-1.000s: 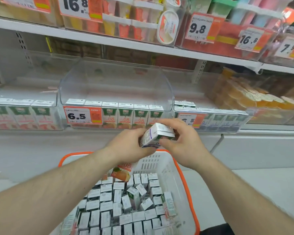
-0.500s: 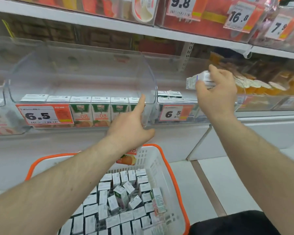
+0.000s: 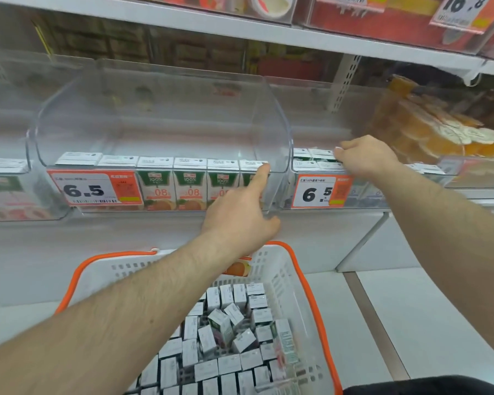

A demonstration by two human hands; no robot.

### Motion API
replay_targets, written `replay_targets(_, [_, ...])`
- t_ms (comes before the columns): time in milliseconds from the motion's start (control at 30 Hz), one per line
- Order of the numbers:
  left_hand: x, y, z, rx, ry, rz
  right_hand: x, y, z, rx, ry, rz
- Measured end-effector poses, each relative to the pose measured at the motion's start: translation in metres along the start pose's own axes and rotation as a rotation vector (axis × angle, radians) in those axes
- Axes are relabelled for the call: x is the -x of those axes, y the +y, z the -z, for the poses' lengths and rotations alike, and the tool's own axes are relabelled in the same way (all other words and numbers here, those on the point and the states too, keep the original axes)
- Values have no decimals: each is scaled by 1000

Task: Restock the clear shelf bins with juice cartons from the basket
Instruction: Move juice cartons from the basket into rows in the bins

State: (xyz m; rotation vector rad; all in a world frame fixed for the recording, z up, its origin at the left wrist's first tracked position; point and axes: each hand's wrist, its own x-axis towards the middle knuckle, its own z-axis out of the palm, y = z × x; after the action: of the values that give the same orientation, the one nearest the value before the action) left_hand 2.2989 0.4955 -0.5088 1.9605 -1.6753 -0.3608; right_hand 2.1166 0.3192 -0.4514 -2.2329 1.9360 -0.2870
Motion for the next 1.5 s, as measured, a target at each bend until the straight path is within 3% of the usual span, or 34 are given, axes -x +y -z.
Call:
replay_targets(200, [1, 2, 6, 44, -31, 13, -2, 0, 1, -103, -28, -38])
replay_targets(400, [3, 5, 16, 162, -77, 24, 9, -3, 6, 102, -50, 68])
replay_targets(600, [16, 6, 35, 272, -17, -24, 14, -13, 5, 282, -137, -64])
replay_targets(633, [20, 5, 41, 302, -12, -15, 18, -16, 4, 285, -63, -47])
replay_targets(700, [29, 1, 56, 405, 11, 25, 37, -27, 6, 238, 234, 60])
replay_targets(767, [39, -7, 70, 556, 47, 105, 71, -50, 5, 35, 485, 252])
replay_targets(833, [50, -16, 80, 692, 63, 218, 115, -81, -1, -313, 381, 354])
replay_targets(933, [64, -26, 91, 859, 119, 371, 181, -120, -8, -748, -157, 330])
replay_targets(1000, [72, -30, 95, 938, 164, 418, 211, -135, -17, -795, -486, 315])
replay_targets(1033, [76, -31, 97, 957, 168, 429, 220, -139, -24, -779, -557, 325])
replay_targets(1167, [87, -35, 97, 1008, 119, 437, 234, -148, -51, -646, -446, 361])
replay_targets(1367, [97, -59, 108, 1175, 86, 371, 234, -142, -59, -853, -282, 419])
replay_targets(1500, [107, -81, 107, 927, -132, 229, 230, -142, -64, -939, -224, 420])
